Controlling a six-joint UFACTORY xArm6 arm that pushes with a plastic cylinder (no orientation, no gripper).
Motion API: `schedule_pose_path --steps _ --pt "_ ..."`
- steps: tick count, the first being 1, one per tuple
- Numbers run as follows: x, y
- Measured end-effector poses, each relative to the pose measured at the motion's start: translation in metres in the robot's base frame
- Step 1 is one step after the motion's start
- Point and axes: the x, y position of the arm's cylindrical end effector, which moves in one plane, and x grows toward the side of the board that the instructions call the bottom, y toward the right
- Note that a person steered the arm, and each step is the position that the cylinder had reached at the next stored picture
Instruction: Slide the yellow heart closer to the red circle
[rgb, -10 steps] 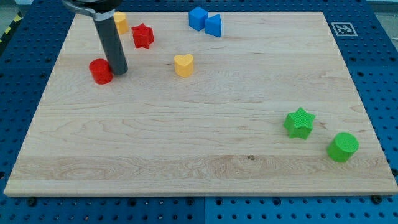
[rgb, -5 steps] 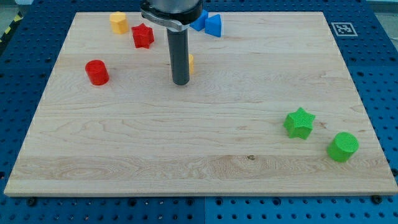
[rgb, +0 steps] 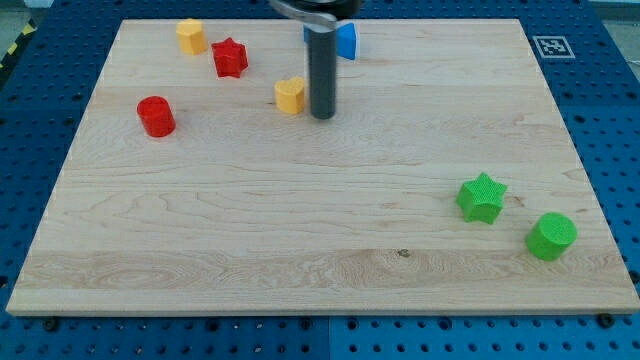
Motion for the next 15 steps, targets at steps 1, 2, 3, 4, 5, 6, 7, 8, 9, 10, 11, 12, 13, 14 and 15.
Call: schedule_pose_path --steps 1,2,3,4,5,6,7,8,9,10,11,12,13,14,15 --pt "-0.015 0.010" --pt "-0.015 0.010" --pt "-0.018 -0.019" --pt "-0.018 -0.036" --pt "-0.032 -0.036" --pt "-0.052 -0.037" --pt "-0.052 -0.037" --pt "-0.051 -0.039" --pt "-0.041 -0.059" --pt "-0.029 -0.081" --pt "-0.016 -0.097" --pt "-0.005 -0.109" --pt "0.004 -0.118" --pt "0.005 -0.120" --pt "0.009 -0.106"
